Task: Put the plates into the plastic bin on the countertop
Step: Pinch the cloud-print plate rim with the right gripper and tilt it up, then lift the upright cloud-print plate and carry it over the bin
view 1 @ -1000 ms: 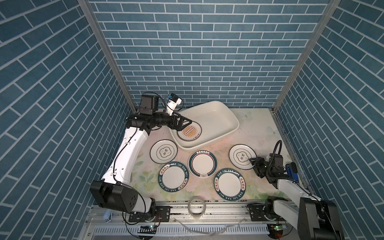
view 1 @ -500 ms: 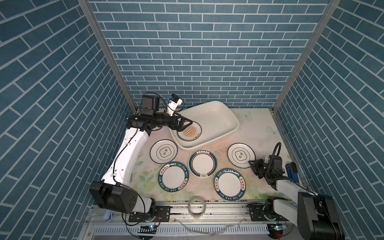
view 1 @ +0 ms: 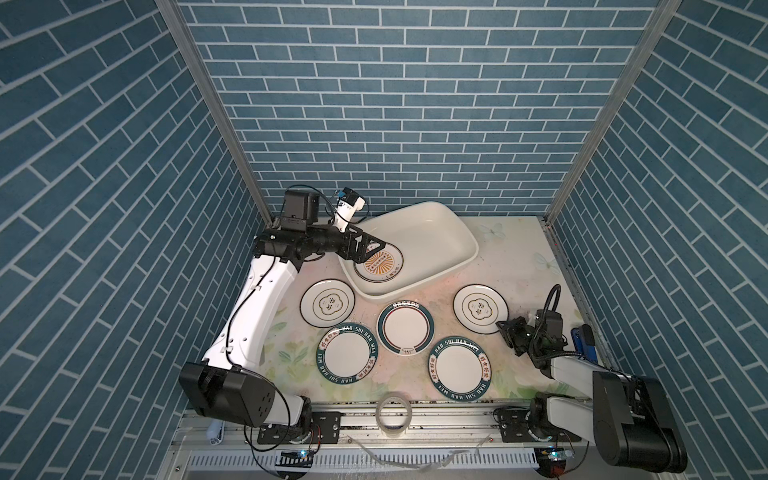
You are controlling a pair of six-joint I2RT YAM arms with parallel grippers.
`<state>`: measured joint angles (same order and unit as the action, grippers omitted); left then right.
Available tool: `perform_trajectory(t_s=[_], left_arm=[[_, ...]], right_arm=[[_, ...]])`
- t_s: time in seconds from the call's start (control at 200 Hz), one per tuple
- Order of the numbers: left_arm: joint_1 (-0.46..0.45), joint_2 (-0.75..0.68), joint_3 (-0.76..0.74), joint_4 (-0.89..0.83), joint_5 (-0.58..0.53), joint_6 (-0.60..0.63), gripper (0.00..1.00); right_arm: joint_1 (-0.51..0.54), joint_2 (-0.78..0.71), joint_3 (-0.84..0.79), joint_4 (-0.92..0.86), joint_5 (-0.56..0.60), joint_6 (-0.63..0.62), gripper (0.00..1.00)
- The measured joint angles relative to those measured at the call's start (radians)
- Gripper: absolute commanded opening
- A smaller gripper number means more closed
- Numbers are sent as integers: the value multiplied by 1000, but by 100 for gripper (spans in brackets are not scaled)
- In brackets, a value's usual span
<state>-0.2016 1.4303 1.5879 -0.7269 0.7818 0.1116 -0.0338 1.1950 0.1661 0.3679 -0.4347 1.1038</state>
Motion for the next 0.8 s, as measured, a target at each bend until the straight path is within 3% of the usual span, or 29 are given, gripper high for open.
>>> perform_trajectory(t_s=[0.46, 0.535, 0.8], left_arm=[[0, 0, 0, 0, -3, 0, 100], [0, 0, 0, 0, -5, 0, 100], [-2, -4, 2, -8, -25, 1, 100]], right_arm=[[0, 7, -11, 29, -2, 6, 9], [0, 5, -10, 37, -5, 11, 0], [0, -43, 6, 2, -9, 18, 0]])
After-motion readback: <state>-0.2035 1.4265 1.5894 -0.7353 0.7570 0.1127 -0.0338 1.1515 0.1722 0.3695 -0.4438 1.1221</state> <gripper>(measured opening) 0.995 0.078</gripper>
